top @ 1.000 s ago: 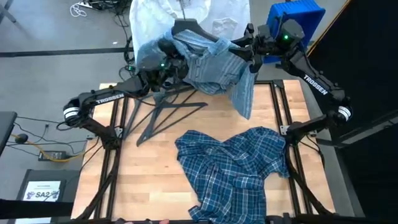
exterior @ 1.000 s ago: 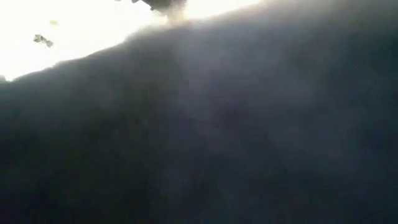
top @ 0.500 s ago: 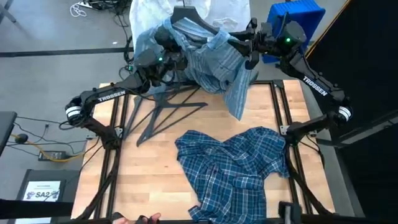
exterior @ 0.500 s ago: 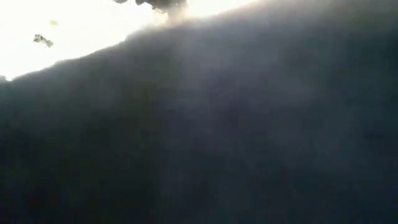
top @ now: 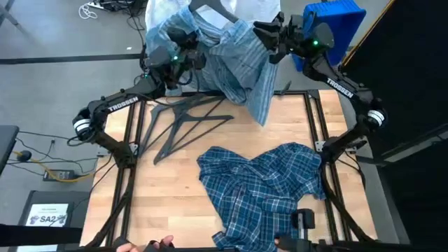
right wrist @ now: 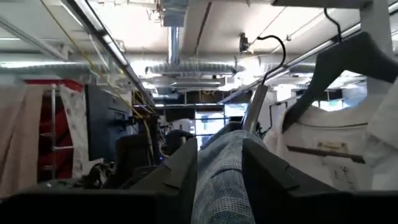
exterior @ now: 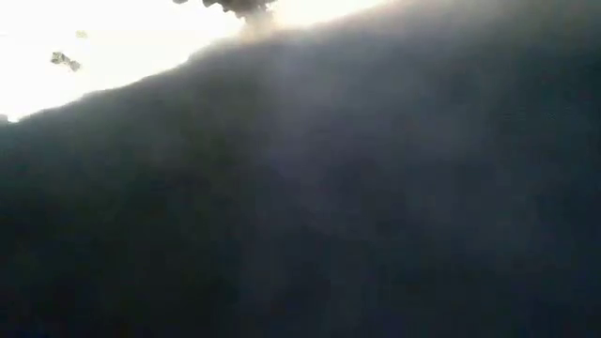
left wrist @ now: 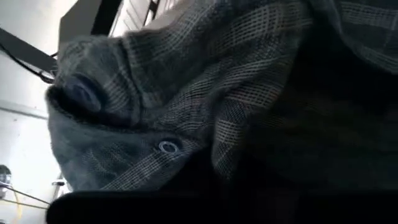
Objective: Hang clothes
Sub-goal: Hang the green shirt on the hanging rack
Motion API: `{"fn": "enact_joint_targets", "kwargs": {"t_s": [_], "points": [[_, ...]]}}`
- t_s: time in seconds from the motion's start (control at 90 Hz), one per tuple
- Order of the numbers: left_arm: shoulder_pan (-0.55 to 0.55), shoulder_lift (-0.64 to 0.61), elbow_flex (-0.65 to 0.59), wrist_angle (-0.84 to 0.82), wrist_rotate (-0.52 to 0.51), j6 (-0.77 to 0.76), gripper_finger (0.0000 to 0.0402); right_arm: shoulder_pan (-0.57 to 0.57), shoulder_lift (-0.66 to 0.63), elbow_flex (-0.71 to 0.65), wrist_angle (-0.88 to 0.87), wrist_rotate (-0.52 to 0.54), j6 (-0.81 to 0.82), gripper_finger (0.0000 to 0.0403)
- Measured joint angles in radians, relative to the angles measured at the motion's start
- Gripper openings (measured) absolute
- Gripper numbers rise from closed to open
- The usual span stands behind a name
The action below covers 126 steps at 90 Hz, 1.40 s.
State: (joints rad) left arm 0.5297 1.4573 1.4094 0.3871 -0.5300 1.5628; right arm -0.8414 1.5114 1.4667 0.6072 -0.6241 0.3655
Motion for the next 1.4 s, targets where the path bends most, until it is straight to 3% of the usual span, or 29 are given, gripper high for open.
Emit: {"fn": "enact_joint_targets", "kwargs": {"t_s": [0.289, 0.6, 0.689, 0.889, 1.0, 1.1, 1.211, 1.4], "points": [[-0.018, -0.001, 0.025, 0.005, 0.007, 0.048, 0.0000, -0.013, -0.003, -0.001, 0.027, -0.023, 0.058, 0.0085], [-0.205, -0.050, 0.015, -0.147, -0.209, 0.053, 0.0001, 0.030, -0.038, -0.002, -0.071, -0.207, 0.121, 0.0079], [-0.271, -0.075, 0.004, -0.284, -0.266, -0.071, 0.0001, 0.052, -0.066, 0.002, -0.239, -0.248, 0.033, 0.0079], [-0.350, -0.111, -0.006, -0.749, -0.262, -0.523, 0.0001, 0.119, -0.093, -0.009, -0.785, -0.247, -0.265, 0.0085], [-0.390, -0.103, -0.007, -0.977, -0.257, -0.746, 0.0001, 0.179, -0.088, -0.055, -0.928, -0.173, -0.366, 0.0085], [-0.432, -0.081, -0.007, -1.143, -0.225, -0.964, 0.0001, 0.231, -0.096, -0.156, -0.958, -0.129, -0.380, 0.0085], [-0.468, -0.064, -0.018, -1.274, -0.123, -1.101, 0.0001, 0.294, -0.090, -0.301, -0.872, -0.114, -0.334, 0.0085], [-0.497, -0.058, -0.198, -1.199, 0.039, -1.270, 0.0001, 0.361, -0.088, -0.508, -0.645, -0.112, -0.160, 0.0084]]}}
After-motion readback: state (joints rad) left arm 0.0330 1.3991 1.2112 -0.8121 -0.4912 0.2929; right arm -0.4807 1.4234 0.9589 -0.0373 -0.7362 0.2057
